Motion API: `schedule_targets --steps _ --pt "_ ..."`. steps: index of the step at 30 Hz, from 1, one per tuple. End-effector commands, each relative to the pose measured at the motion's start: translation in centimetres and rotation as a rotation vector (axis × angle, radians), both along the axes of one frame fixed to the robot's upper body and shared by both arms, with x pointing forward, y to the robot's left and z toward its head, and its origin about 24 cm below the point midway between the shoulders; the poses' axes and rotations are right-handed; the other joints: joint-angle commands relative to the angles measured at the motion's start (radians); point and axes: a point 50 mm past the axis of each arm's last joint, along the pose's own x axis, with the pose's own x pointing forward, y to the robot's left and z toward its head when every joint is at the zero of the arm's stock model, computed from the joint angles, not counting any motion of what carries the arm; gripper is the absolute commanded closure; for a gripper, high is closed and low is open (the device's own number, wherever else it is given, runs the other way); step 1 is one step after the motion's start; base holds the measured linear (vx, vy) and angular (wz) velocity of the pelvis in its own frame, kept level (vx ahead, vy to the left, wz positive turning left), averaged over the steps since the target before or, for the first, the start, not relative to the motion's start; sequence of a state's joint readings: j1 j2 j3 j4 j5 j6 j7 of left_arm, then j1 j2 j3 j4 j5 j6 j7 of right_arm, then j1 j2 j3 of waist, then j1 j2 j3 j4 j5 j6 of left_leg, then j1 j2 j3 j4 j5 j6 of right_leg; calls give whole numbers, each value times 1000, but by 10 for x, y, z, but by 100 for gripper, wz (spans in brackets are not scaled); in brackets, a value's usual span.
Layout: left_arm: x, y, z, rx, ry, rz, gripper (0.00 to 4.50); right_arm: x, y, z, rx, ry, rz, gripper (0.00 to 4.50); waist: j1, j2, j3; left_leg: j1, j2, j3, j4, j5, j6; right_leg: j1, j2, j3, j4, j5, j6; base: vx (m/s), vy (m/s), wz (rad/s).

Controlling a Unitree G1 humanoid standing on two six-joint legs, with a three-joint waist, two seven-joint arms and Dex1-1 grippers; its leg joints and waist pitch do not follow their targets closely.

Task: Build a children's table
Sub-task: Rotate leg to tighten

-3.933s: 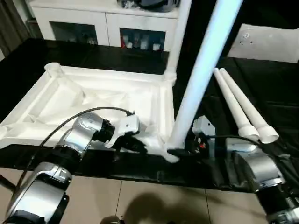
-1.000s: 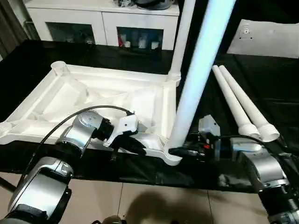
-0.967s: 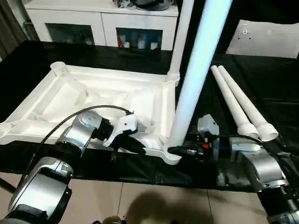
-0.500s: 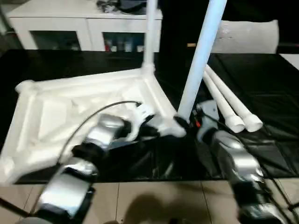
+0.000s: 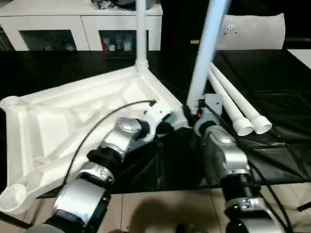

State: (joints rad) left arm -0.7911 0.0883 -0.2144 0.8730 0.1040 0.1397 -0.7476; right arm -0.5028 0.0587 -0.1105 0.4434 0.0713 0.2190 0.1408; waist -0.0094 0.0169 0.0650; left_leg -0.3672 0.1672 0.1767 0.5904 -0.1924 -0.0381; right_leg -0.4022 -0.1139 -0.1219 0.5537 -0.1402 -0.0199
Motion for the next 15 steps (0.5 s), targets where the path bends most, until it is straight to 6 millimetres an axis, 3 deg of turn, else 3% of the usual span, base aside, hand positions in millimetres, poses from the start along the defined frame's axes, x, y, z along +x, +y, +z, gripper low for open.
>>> schedule_targets --steps 1,3,4,6,8,9,10,13,15 --pt "1 -15 25 -77 -145 -118 450 -7 3 -1 21 -11 27 124 16 -30 -76 -1 50 -14 -69 -176 93 51 -64 63 -53 -284 -187 30 -68 5" --pt "1 -15 25 -77 -156 -131 450 -7 -1 1 15 -21 12 110 30 -25 -79 -5 52 -12 -66 -121 113 53 -62 64 -42 -240 -195 32 -68 3" --pt "1 -15 26 -79 -162 -137 450 -8 -3 3 19 -43 15 96 33 -28 -83 -5 51 -10 -63 -104 116 52 -59 64 -37 -217 -198 28 -61 -1" --pt "3 -14 30 -125 -173 -103 450 -15 -11 18 111 -114 15 76 55 -25 -83 -3 51 -7 -58 -66 140 52 -59 65 -29 -157 -203 14 -31 -1" --pt "5 -13 35 -210 -155 -87 450 -23 -15 24 98 -150 50 65 60 -24 -84 -2 57 -9 -59 -41 150 51 -52 63 -22 -129 -208 0 0 0" --pt "5 -13 35 -217 -154 -86 450 -24 -15 24 93 -154 52 53 62 -23 -85 -1 57 -10 -59 -39 149 52 -52 62 -21 -129 -210 0 0 0" --pt "5 -13 36 -230 -152 -86 405 -26 -16 25 86 -162 57 37 64 -22 -84 0 59 -9 -59 -45 147 48 -52 62 -22 -133 -216 0 0 0" --pt "8 -7 45 -332 -164 -33 385 -36 -20 22 57 -157 58 16 67 -19 -84 1 63 -10 -60 -67 136 44 -52 62 -21 -133 -236 0 0 0" --pt "10 -3 48 -354 -181 -1 372 -38 -21 21 50 -150 61 6 66 -20 -80 -2 59 -9 -62 -111 121 46 -50 61 -29 -183 -220 0 0 0"
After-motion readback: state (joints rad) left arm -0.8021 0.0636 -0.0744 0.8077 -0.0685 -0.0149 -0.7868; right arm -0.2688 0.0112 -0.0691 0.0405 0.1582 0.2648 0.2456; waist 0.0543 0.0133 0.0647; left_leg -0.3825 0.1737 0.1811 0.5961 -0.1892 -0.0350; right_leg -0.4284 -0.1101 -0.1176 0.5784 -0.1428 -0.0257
